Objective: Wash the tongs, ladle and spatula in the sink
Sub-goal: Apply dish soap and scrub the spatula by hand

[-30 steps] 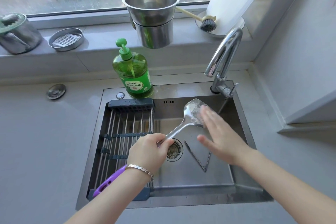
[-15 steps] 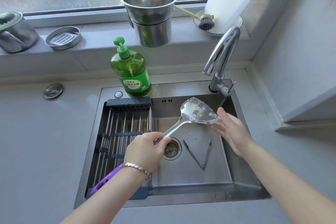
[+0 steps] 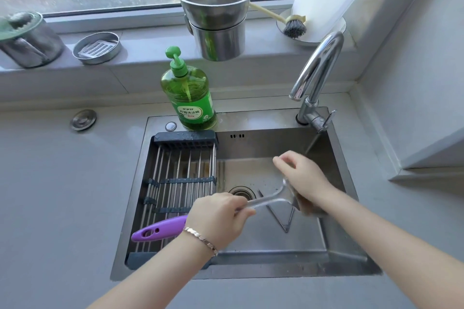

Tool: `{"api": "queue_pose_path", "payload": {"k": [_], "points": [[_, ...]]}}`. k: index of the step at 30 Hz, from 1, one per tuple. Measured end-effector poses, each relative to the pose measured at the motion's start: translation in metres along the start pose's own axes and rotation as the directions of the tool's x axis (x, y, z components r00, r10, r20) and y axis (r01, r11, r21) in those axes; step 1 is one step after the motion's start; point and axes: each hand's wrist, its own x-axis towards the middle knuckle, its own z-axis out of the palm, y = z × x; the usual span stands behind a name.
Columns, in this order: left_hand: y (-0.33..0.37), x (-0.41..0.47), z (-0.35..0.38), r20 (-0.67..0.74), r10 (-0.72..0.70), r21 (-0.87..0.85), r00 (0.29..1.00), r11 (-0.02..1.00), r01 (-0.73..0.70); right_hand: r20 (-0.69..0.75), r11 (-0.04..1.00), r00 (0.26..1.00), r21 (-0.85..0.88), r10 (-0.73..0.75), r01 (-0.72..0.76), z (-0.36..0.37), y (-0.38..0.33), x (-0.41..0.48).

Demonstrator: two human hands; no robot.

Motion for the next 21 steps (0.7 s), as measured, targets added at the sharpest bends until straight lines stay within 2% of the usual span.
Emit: {"api": "queue_pose_path", "payload": {"k": [3, 5, 6, 7, 10, 11, 13, 14, 15, 16, 17, 18, 19, 20, 21], "points": [[-0.008, 0.002, 0.0, 0.097, -0.125, -0.023, 0.987, 0.992, 0.128, 0.068, 0.936, 0.961, -0.219, -0.266, 0.275, 0.025, 0.012, -0.03], [-0.009, 0.004, 0.001, 0.141, -0.187, -0.047, 0.972, 0.98, 0.195, 0.101, 0.8, 0.87, -0.354, -0.482, 0.484, 0.035, 0.023, -0.041], [-0.009, 0.004, 0.001, 0.141, -0.226, -0.087, 0.964, 0.967, 0.24, 0.104, 0.747, 0.829, -0.383, -0.549, 0.543, 0.035, 0.03, -0.041], [-0.01, 0.005, 0.001, 0.139, -0.262, -0.13, 0.955, 0.951, 0.28, 0.109, 0.74, 0.819, -0.375, -0.563, 0.558, 0.031, 0.035, -0.039], [-0.01, 0.009, 0.002, 0.081, -0.308, -0.195, 0.948, 0.928, 0.318, 0.048, 0.847, 0.893, -0.299, -0.447, 0.44, 0.014, 0.037, -0.032], [-0.009, 0.011, 0.002, 0.071, -0.313, -0.198, 0.947, 0.926, 0.321, 0.021, 0.846, 0.889, -0.3, -0.457, 0.442, 0.016, 0.033, -0.032], [-0.005, 0.014, 0.002, 0.07, -0.331, -0.212, 0.941, 0.917, 0.338, 0.036, 0.744, 0.81, -0.372, -0.586, 0.555, 0.029, 0.024, -0.037], [-0.003, 0.015, 0.003, 0.075, -0.347, -0.225, 0.935, 0.907, 0.355, 0.06, 0.671, 0.745, -0.392, -0.665, 0.63, 0.038, 0.021, -0.04], [-0.002, 0.016, 0.005, 0.085, -0.365, -0.248, 0.927, 0.894, 0.374, 0.039, 0.626, 0.677, -0.346, -0.735, 0.699, 0.046, 0.02, -0.044], [-0.001, 0.016, 0.007, 0.093, -0.381, -0.278, 0.92, 0.877, 0.392, -0.032, 0.649, 0.66, -0.218, -0.751, 0.728, 0.052, 0.016, -0.048], [0.0, 0.017, 0.009, 0.098, -0.392, -0.308, 0.915, 0.862, 0.402, -0.147, 0.734, 0.724, -0.017, -0.674, 0.679, 0.053, 0.01, -0.053], [0.0, 0.017, 0.011, 0.101, -0.393, -0.336, 0.914, 0.851, 0.403, -0.272, 0.81, 0.833, 0.225, -0.481, 0.541, 0.052, 0.002, -0.056], [0.0, 0.017, 0.013, 0.101, -0.387, -0.357, 0.917, 0.846, 0.396, -0.325, 0.819, 0.925, 0.465, -0.195, 0.336, 0.052, -0.005, -0.057], [0.001, 0.016, 0.015, 0.102, -0.373, -0.368, 0.922, 0.847, 0.383, -0.253, 0.722, 0.964, 0.681, 0.079, 0.119, 0.051, -0.013, -0.055], [0.003, 0.016, 0.016, 0.103, -0.354, -0.377, 0.93, 0.851, 0.365, -0.105, 0.553, 0.967, 0.832, 0.233, -0.043, 0.05, -0.019, -0.048]]}}
